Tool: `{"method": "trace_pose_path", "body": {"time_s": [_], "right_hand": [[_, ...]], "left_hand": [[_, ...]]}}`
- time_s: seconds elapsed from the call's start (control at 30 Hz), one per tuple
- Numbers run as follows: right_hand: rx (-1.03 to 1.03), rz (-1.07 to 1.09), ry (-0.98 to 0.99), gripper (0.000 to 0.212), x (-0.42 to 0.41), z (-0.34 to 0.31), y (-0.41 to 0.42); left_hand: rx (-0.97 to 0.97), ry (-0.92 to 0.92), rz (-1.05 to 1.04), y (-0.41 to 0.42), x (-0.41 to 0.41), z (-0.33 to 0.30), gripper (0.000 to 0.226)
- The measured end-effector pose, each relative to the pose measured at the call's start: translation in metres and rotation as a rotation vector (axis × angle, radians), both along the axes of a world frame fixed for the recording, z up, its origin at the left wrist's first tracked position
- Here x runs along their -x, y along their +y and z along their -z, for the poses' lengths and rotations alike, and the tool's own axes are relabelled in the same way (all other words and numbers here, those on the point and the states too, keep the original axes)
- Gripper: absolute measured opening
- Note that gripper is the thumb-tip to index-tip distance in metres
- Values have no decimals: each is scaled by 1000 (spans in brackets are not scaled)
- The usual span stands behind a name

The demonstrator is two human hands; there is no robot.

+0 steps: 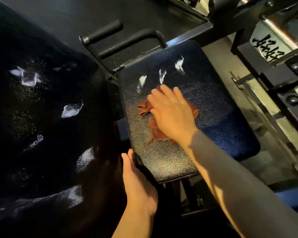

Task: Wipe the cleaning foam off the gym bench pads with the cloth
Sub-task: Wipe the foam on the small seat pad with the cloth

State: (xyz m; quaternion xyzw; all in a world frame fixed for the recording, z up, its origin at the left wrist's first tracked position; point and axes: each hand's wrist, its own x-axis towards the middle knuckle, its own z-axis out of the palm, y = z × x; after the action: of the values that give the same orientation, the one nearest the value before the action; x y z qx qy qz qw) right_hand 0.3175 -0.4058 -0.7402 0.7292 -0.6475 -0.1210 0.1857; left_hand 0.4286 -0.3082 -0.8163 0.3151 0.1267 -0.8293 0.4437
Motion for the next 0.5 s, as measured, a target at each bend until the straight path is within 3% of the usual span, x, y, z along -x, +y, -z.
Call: {"method": "trace_pose_path", "body": {"time_s": [0.17, 0.27, 0.43, 0.5], "right_hand": [[216, 354, 94, 48, 71, -53, 14], [264, 411, 72, 46, 73, -54, 16], [150, 133, 95, 26, 5, -14, 18], [36, 25, 2, 33, -25, 17, 20]], "left_hand": [[1, 57, 18, -1, -2, 0, 62], [31, 48, 33, 0, -2, -2, 64], [44, 25, 37, -2, -2, -4, 61], [64, 10, 48, -2, -3, -6, 60]]}}
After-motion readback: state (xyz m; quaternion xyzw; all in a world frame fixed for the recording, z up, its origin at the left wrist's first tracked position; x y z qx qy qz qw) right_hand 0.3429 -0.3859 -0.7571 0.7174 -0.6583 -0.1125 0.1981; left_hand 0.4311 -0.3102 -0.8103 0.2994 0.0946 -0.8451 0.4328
